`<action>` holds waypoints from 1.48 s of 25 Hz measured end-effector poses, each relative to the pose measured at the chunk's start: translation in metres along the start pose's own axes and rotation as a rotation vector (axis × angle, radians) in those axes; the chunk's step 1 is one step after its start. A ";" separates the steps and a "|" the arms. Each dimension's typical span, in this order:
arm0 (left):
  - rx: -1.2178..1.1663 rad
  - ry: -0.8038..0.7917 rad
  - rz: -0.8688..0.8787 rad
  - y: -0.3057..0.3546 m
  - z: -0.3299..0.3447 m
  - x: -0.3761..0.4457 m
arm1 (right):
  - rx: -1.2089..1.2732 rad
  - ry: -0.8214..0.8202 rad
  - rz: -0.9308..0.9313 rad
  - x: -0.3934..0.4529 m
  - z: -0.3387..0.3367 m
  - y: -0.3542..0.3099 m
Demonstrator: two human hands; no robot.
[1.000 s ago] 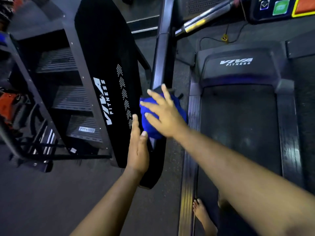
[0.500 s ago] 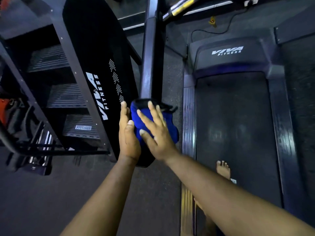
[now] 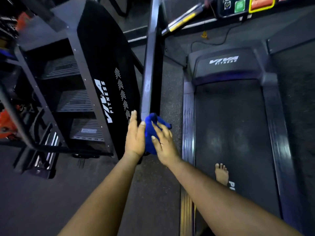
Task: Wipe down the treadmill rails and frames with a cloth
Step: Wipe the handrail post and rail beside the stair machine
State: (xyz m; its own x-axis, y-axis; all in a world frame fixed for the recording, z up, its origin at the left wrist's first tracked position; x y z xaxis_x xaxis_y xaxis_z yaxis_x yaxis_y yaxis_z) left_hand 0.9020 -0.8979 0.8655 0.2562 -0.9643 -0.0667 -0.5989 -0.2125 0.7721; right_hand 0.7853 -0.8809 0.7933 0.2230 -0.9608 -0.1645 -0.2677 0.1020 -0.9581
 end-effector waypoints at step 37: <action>0.206 0.016 0.162 0.184 0.057 0.278 | -0.691 0.169 -0.166 0.330 -0.294 -0.148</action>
State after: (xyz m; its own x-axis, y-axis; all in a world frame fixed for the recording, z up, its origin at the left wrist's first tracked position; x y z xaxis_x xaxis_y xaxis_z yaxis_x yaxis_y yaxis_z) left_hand 0.8194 -1.2140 0.9526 0.1557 -0.9861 0.0583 -0.7742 -0.0852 0.6272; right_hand 0.6228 -1.2890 0.9499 0.1796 -0.9818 0.0622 -0.7857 -0.1812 -0.5914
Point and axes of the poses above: each hand's wrist, its own x-axis towards the middle knuckle, its own z-axis out of the palm, y = z × x, the point moved 3 cm from there along x, towards the middle knuckle, and after that the axes turned 9 degrees about z, right-handed, at the moved point
